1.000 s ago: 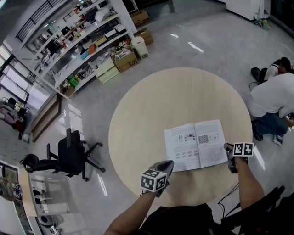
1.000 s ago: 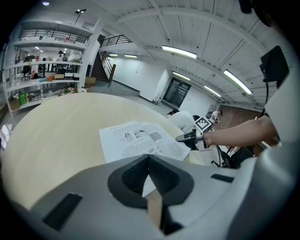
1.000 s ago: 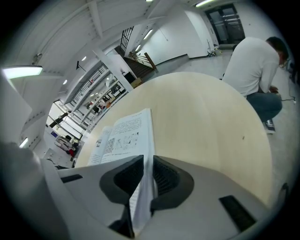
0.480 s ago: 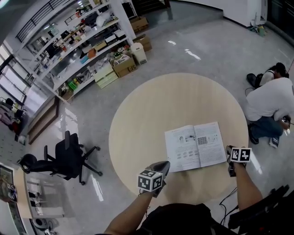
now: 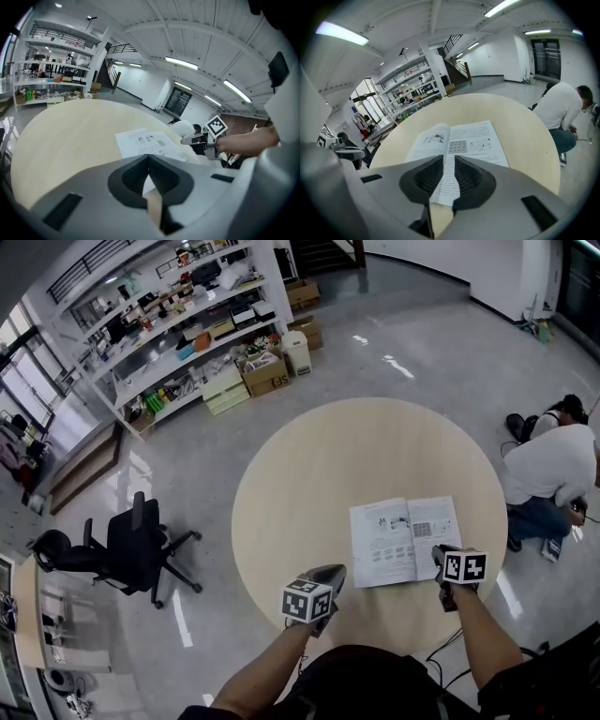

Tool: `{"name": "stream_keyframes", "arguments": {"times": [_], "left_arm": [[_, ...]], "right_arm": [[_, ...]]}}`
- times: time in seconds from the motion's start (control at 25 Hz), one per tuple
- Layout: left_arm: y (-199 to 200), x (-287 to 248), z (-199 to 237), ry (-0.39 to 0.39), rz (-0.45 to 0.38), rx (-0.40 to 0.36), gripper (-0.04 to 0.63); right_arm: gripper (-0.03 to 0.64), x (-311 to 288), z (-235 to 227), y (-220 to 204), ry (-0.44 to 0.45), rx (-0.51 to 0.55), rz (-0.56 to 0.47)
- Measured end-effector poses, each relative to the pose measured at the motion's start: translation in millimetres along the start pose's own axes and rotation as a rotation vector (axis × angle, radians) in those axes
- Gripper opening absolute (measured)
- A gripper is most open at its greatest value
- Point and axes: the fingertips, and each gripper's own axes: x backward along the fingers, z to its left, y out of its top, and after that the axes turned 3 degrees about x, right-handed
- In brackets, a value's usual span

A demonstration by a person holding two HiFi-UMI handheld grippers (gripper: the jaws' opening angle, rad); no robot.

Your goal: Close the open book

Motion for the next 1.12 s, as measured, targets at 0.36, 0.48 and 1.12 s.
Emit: {"name": "stream_keyframes", "arguments": {"times": [0.36,0.48,1.12], "left_arm": [[-1.7,12.3,6.6,-0.013,-0.019,0.008,-0.011],[-5.9,14.1,10.0,-0.010,-0.010,0.018,-0.011],[-27.5,12.9,26.7,-0.008,0.033,0.054,-0.011]], "right_arm": [[0.120,-11.9,79.8,-3.4,0.037,0.213,0.072],[0.150,-24.6,123.7,-11.4,0.105,0.348,0.106],[0.307,-90.5,180.9,-70.2,-0.003,0.485,0.306]]}}
